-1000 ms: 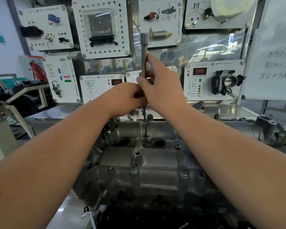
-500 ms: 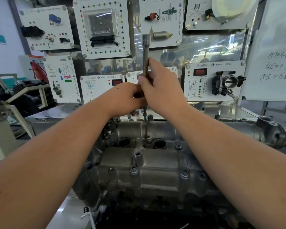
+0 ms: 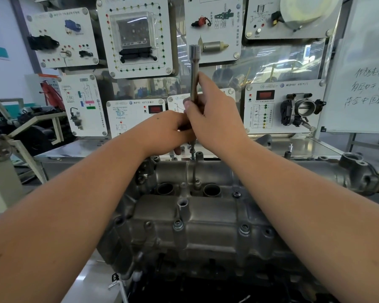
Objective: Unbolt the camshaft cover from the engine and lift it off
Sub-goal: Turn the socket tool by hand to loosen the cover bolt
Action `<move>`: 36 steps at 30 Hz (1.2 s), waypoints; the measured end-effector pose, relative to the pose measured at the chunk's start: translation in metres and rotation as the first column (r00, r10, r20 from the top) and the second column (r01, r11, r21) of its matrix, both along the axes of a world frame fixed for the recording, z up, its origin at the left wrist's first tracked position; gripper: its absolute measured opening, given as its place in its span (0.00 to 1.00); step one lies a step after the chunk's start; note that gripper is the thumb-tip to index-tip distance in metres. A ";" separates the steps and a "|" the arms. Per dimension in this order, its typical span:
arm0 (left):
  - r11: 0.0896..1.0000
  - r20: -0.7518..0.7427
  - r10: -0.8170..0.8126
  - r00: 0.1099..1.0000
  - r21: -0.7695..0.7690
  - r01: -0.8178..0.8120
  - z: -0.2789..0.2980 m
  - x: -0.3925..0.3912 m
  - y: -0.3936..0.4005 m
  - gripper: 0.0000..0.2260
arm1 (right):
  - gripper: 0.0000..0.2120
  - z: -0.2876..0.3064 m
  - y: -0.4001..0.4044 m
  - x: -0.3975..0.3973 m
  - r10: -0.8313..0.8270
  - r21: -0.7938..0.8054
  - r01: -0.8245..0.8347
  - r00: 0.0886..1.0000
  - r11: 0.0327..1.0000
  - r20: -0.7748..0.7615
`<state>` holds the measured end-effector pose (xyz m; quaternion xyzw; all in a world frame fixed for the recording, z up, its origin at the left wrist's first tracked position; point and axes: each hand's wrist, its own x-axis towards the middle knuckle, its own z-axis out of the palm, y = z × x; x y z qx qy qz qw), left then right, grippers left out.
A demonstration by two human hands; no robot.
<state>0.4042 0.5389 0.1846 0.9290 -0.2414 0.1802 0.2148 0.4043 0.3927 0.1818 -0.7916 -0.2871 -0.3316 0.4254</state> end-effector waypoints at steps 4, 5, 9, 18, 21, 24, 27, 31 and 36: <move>1.000 0.027 0.021 0.999 0.021 -0.022 0.000 0.003 0.001 0.10 | 0.18 -0.001 0.001 0.000 -0.026 -0.017 0.026 0.999 1.000 0.039; 1.000 0.029 0.023 0.999 0.014 -0.023 0.000 0.004 0.001 0.09 | 0.14 -0.001 0.002 0.001 -0.032 -0.025 0.033 0.998 0.999 0.049; 1.000 -0.013 -0.008 1.000 -0.030 0.008 -0.001 0.004 0.001 0.09 | 0.16 -0.001 0.001 0.004 -0.013 0.012 0.013 1.000 1.000 0.005; 1.000 0.026 0.015 1.000 -0.012 -0.015 -0.002 0.009 0.003 0.03 | 0.06 0.000 0.001 0.004 -0.052 0.019 0.051 0.998 0.999 0.043; 1.000 0.038 0.006 0.999 0.015 -0.006 -0.002 0.007 0.003 0.06 | 0.11 0.000 0.000 0.007 -0.028 0.028 0.028 1.000 0.999 0.010; 0.999 0.045 0.009 0.999 0.049 -0.011 0.000 0.004 0.002 0.09 | 0.21 0.000 0.000 0.003 -0.013 0.014 0.013 1.000 1.000 0.008; 0.999 0.047 0.011 0.999 0.032 -0.012 -0.001 0.007 0.003 0.07 | 0.23 0.000 0.001 0.002 -0.040 0.032 0.039 0.998 0.999 0.041; 0.999 0.019 0.000 1.000 -0.037 0.001 -0.001 0.008 0.004 0.05 | 0.19 0.001 0.001 0.005 -0.040 0.019 0.039 0.999 0.999 0.034; 1.000 0.025 0.001 1.000 -0.014 -0.001 0.001 0.003 0.003 0.11 | 0.24 -0.001 0.001 0.003 -0.008 0.013 0.008 1.000 1.000 0.023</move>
